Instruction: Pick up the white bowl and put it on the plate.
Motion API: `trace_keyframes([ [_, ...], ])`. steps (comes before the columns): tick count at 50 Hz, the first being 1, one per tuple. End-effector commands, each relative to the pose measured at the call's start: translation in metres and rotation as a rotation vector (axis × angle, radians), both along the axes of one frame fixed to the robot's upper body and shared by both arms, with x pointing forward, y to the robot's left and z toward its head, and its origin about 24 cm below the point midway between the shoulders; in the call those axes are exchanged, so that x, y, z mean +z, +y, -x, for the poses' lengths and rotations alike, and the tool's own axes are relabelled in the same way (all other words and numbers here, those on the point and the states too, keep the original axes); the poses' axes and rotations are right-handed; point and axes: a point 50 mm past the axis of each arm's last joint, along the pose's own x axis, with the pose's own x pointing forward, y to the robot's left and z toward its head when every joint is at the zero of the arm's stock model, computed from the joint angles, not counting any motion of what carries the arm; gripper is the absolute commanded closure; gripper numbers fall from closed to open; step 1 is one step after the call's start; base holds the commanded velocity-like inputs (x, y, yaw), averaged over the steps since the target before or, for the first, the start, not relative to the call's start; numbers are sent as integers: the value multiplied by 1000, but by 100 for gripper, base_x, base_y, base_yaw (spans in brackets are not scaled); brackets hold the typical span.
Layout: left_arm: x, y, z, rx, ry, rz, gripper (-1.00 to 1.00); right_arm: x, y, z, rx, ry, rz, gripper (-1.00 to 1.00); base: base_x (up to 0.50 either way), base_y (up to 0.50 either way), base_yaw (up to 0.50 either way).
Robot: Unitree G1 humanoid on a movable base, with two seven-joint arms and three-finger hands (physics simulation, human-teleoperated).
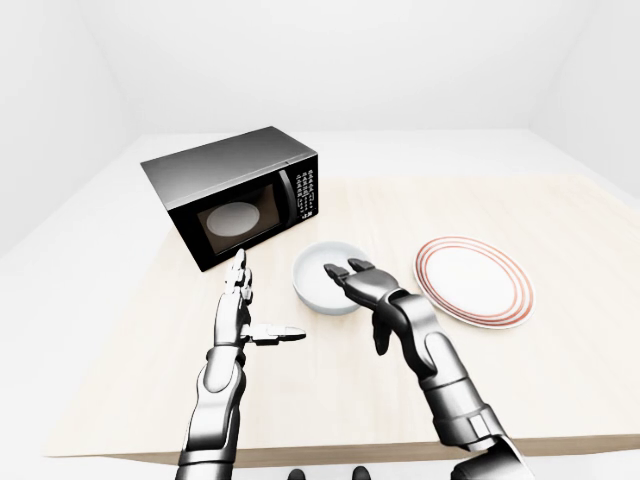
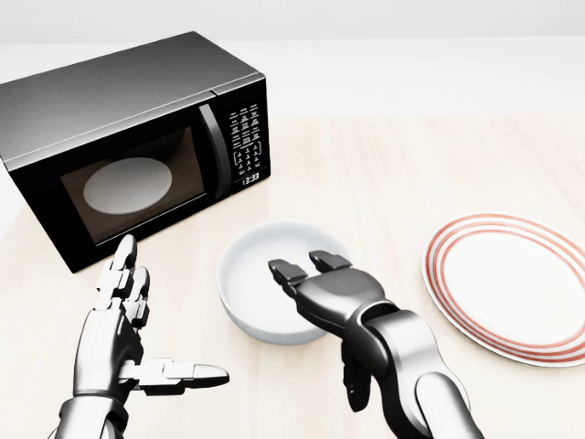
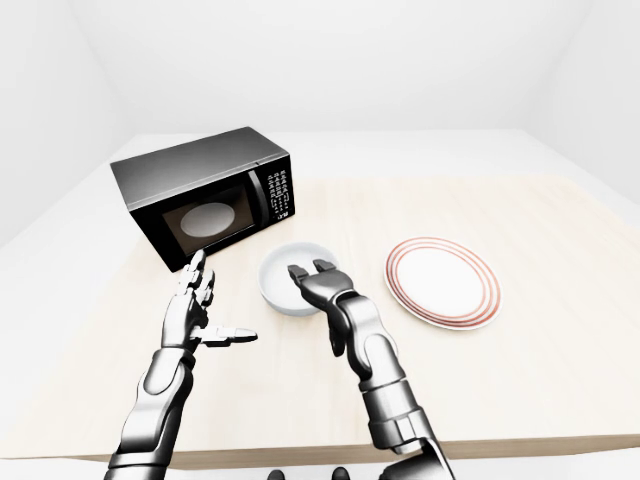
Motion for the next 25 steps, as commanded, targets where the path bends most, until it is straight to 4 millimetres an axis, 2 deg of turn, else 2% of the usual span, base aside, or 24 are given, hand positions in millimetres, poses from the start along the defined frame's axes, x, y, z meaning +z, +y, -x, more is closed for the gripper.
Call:
trace_keyframes([
  [1, 0, 0, 0, 0, 0, 0, -100, -12, 0, -6, -7, 29, 17, -100, 0, 0, 0],
  [25, 0, 0, 0, 0, 0, 0, -100, -16, 2, -15, 2, 78, 82, -100, 0, 0, 0],
])
